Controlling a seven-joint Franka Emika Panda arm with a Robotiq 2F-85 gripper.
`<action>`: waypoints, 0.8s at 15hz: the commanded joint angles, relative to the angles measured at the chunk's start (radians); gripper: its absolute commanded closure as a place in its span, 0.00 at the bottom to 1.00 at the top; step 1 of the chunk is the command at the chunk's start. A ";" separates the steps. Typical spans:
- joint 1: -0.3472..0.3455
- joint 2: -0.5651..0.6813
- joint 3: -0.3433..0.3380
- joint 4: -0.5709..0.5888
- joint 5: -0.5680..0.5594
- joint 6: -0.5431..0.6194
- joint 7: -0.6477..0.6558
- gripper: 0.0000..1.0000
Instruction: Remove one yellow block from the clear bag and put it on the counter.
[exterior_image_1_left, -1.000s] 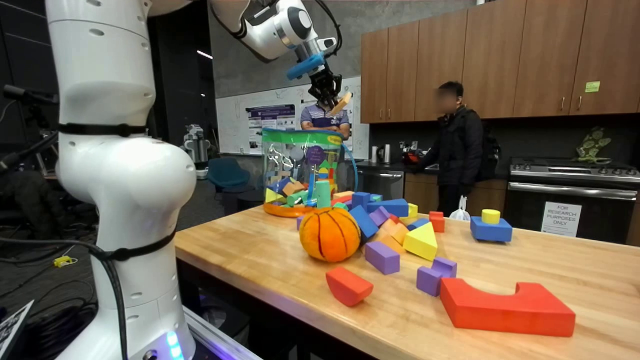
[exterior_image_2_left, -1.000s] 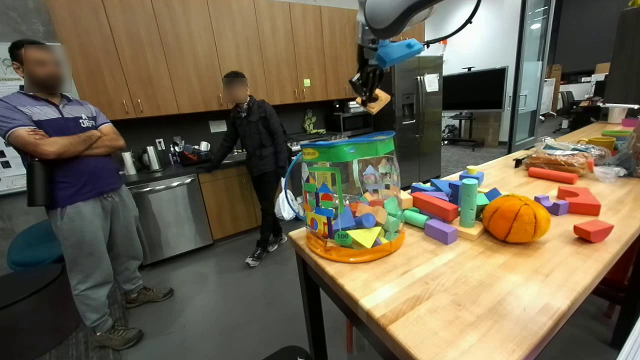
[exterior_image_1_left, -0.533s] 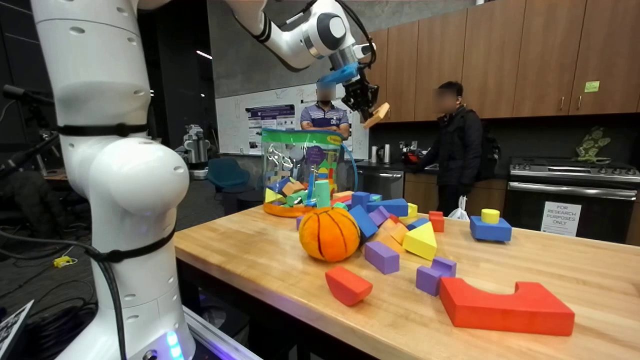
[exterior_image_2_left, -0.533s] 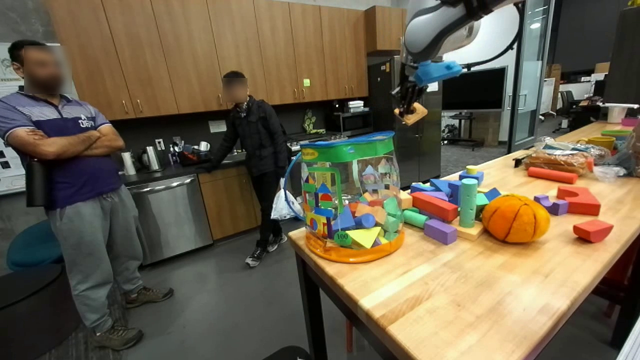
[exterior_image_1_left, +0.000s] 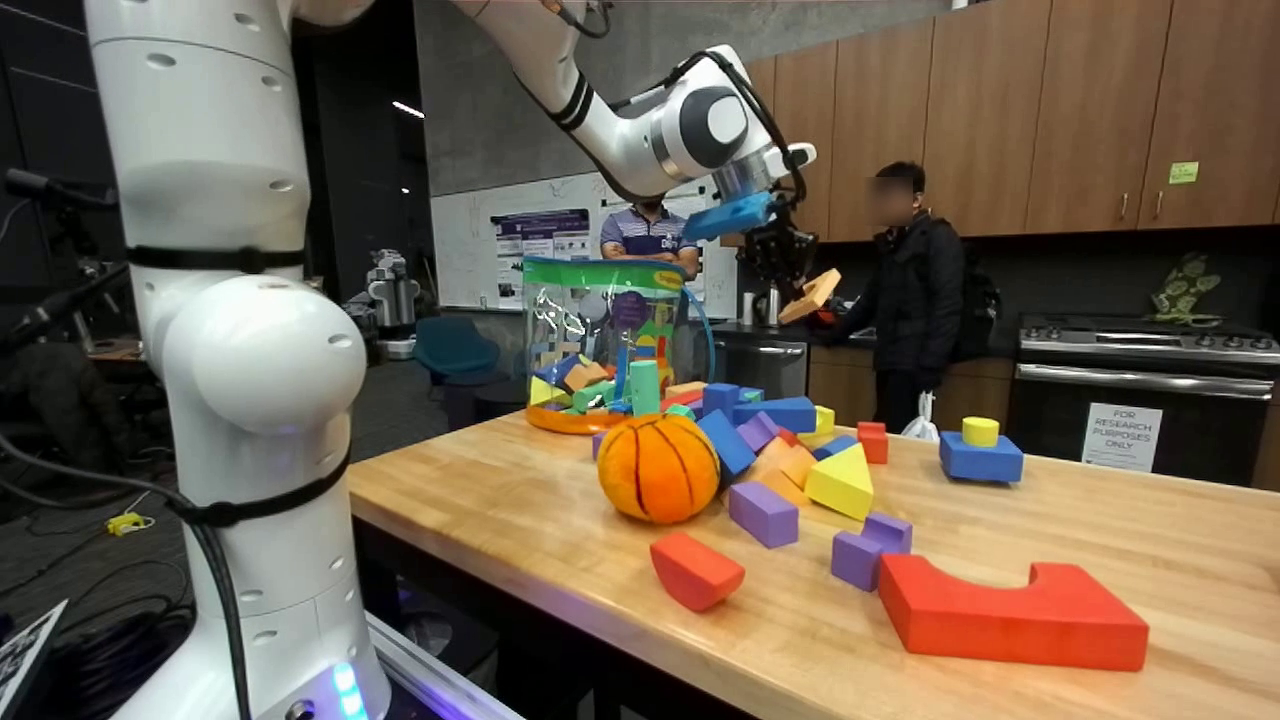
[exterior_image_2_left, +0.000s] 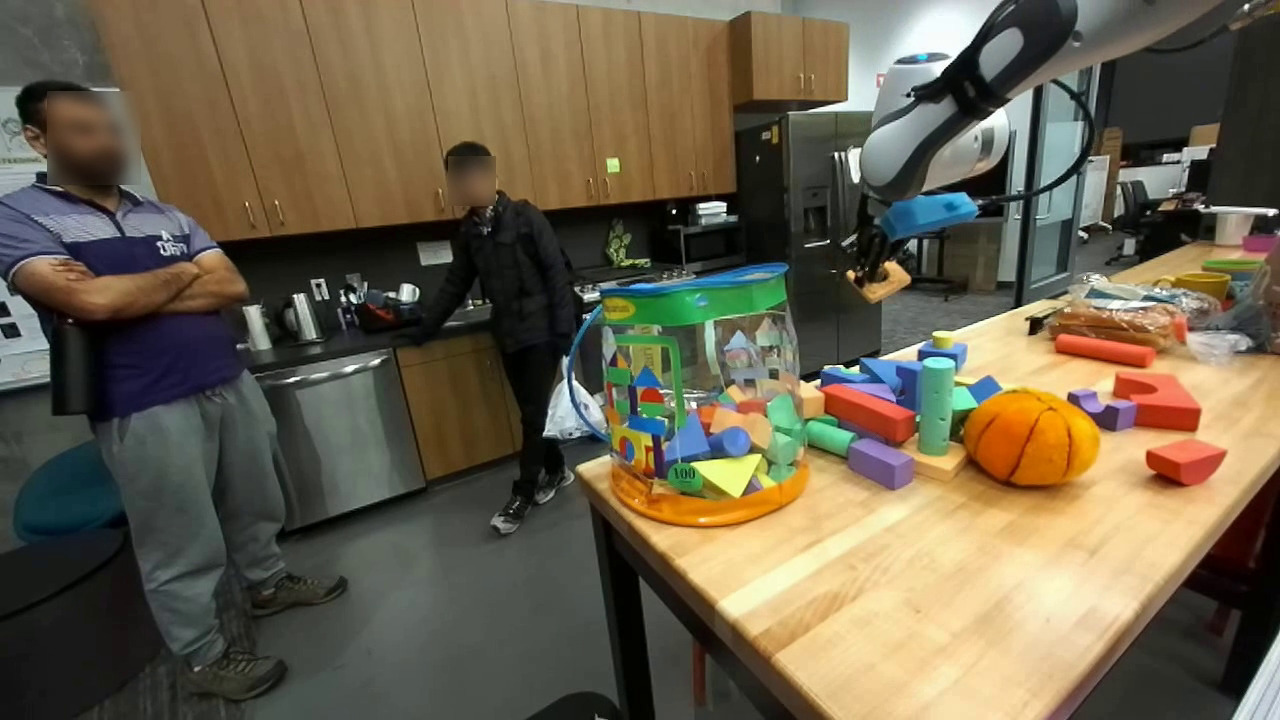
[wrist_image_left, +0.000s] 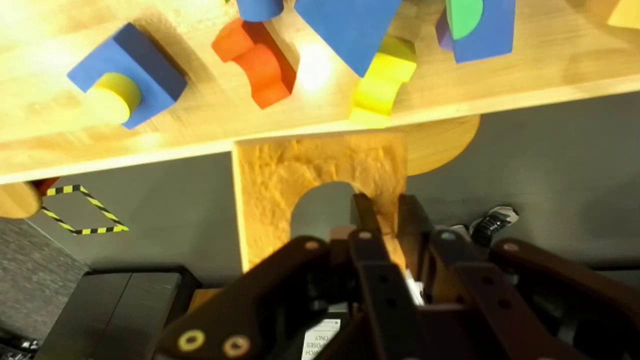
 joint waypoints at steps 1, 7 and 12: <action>-0.024 0.060 -0.016 -0.028 0.073 0.039 -0.048 0.96; -0.095 0.173 -0.036 -0.070 0.281 0.075 -0.172 0.96; -0.128 0.217 -0.024 -0.056 0.366 0.051 -0.204 0.96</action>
